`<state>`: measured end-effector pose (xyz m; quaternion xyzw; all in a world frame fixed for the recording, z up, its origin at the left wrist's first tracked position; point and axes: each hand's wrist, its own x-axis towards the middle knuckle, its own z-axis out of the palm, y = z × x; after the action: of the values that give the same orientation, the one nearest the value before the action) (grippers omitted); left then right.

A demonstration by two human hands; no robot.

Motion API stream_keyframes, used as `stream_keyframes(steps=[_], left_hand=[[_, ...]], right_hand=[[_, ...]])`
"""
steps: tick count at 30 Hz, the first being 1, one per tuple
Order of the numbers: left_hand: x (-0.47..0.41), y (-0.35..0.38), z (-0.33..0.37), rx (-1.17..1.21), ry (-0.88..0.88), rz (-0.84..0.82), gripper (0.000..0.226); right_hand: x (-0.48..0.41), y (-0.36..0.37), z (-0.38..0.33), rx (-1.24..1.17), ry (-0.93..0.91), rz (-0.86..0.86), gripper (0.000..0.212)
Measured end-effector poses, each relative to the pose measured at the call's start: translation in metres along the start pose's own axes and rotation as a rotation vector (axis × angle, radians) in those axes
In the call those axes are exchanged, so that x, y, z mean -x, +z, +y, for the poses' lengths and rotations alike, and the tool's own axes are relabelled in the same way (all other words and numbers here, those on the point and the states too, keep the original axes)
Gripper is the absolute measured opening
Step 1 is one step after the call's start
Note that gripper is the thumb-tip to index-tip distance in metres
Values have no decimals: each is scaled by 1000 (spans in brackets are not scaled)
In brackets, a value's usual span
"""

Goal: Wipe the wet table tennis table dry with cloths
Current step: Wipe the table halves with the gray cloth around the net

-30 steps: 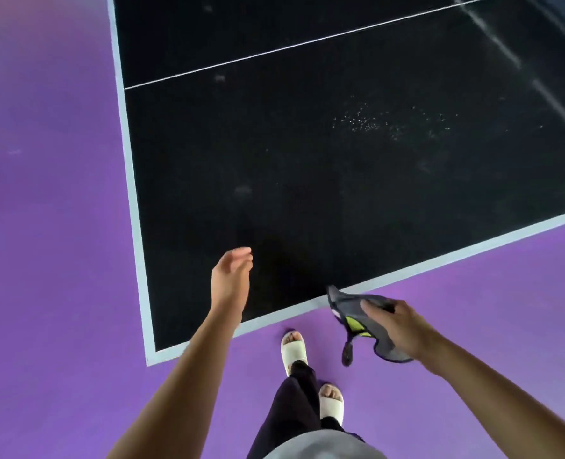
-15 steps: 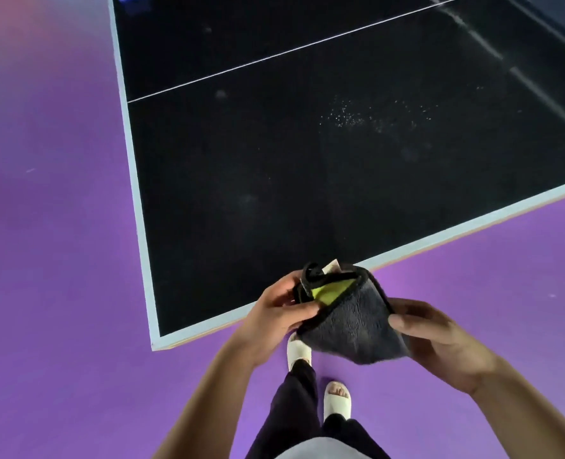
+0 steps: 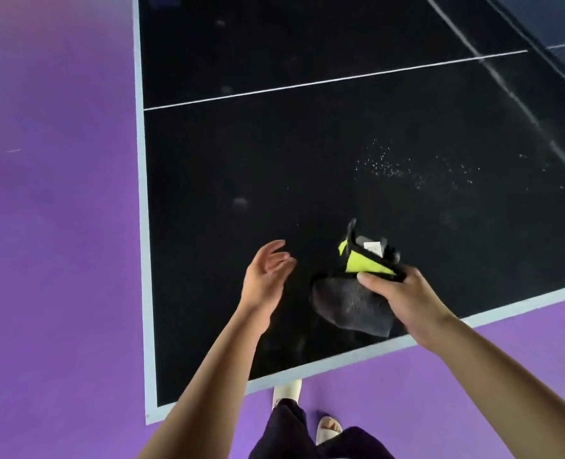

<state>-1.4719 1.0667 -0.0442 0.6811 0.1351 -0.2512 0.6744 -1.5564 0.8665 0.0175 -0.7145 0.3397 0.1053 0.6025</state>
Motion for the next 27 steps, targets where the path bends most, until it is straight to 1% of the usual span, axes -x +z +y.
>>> stream_keyframes(steps=[2, 3, 4, 5, 7, 10, 11, 13, 16, 18, 20, 22, 23, 24, 26, 27], left_hand=[[-35, -10, -7, -285, 10, 324, 44], [-50, -12, -10, -418, -9, 463, 49], [-63, -12, -12, -499, -59, 559, 55], [-76, -11, -15, -528, -116, 615, 60], [-100, -7, -19, -558, -200, 639, 66], [-124, -2, -32, -754, -289, 596, 65], [-127, 1, -37, -821, -305, 605, 64], [-130, 7, -46, -910, -294, 679, 64], [-141, 10, -58, -952, -282, 778, 67], [-147, 11, -65, -993, -276, 826, 68], [-149, 11, -71, -1032, -260, 871, 68], [-152, 10, -74, -1050, -239, 906, 69], [-154, 10, -75, -1054, -229, 918, 70], [-154, 9, -75, -1055, -221, 923, 70], [-154, 8, -74, -1053, -203, 928, 71], [-154, 8, -75, -1057, -200, 933, 72]], right_hand=[[-26, -4, -15, 96, -57, 81, 9], [-39, -6, -23, 93, -70, 108, 9], [-52, -8, -32, 74, -80, 137, 9], [-65, -8, -41, 71, -96, 173, 8], [-95, -10, -62, 114, -153, 232, 8], [-151, -5, -95, 138, -191, 223, 11], [-176, -2, -105, 129, -178, 203, 10], [-227, 4, -127, 95, -107, 169, 13], [-306, 14, -165, 68, -37, 123, 16], [-354, 26, -196, 51, -108, 125, 14], [-393, 45, -226, 65, -264, 170, 12], [-432, 71, -243, 176, -444, 206, 12], [-452, 87, -245, 289, -507, 171, 17], [-467, 104, -241, 455, -526, 102, 29], [-488, 137, -223, 733, -443, -102, 53], [-493, 151, -212, 824, -442, -155, 57]])
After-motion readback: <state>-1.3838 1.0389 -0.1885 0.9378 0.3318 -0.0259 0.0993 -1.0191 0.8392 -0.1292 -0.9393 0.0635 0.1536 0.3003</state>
